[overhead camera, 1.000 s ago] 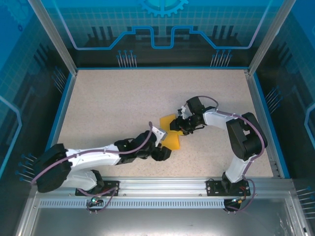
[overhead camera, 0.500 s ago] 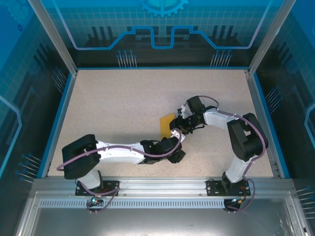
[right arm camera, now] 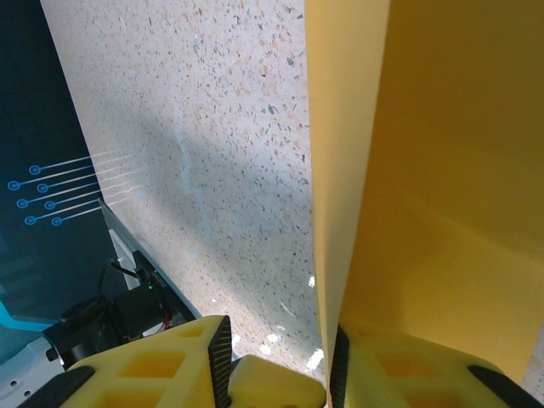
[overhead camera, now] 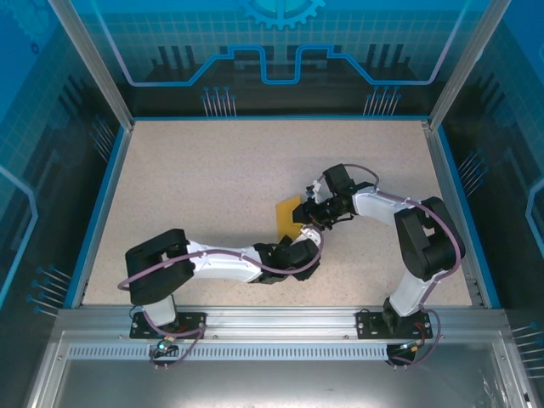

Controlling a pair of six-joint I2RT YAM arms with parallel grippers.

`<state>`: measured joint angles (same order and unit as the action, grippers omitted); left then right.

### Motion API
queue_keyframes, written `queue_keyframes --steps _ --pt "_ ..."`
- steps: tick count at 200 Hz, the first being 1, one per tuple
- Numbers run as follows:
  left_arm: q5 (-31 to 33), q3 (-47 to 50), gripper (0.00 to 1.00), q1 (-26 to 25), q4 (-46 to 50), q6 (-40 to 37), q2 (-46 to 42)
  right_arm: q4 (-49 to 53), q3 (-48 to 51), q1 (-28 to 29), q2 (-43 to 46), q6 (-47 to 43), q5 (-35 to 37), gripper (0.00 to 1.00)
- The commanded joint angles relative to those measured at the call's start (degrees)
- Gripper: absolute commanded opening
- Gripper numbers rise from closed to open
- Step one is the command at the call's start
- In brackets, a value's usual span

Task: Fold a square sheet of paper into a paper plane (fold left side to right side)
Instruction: Fold the triangle a second time at the center of the table.

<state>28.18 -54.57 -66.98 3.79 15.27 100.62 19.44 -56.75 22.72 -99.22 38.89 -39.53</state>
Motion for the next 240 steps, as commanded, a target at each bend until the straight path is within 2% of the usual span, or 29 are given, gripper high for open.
queue_keyframes --steps 1,23,51,81,111,176,240 --pt "3.2 -2.1 0.75 -0.5 -1.5 -2.7 2.1 0.6 -1.2 -0.4 1.3 0.8 -1.5 0.37" --pt "4.2 -3.1 0.73 -0.5 -1.2 -3.2 3.4 0.6 -1.3 -0.3 1.0 0.8 -1.4 0.37" --pt "5.3 -3.1 0.64 -0.5 -1.0 -3.1 3.2 1.0 -1.2 -0.1 0.7 0.4 -1.0 0.37" --pt "5.7 -2.6 0.44 -0.5 -0.6 -2.9 1.8 1.6 -1.3 -0.2 0.4 -0.1 -0.3 0.37" --pt "5.7 -1.9 0.32 -0.6 -0.3 -2.4 0.1 2.7 -1.6 0.0 0.2 -1.1 0.7 0.37" --pt "3.1 0.4 0.19 -0.4 -2.4 -1.4 -2.4 4.4 -2.1 -0.1 -0.2 -2.6 2.1 0.36" --pt "1.9 1.2 0.0 0.0 -2.4 -0.5 -3.2 4.4 -2.4 -0.1 -0.2 -3.6 2.1 0.37"
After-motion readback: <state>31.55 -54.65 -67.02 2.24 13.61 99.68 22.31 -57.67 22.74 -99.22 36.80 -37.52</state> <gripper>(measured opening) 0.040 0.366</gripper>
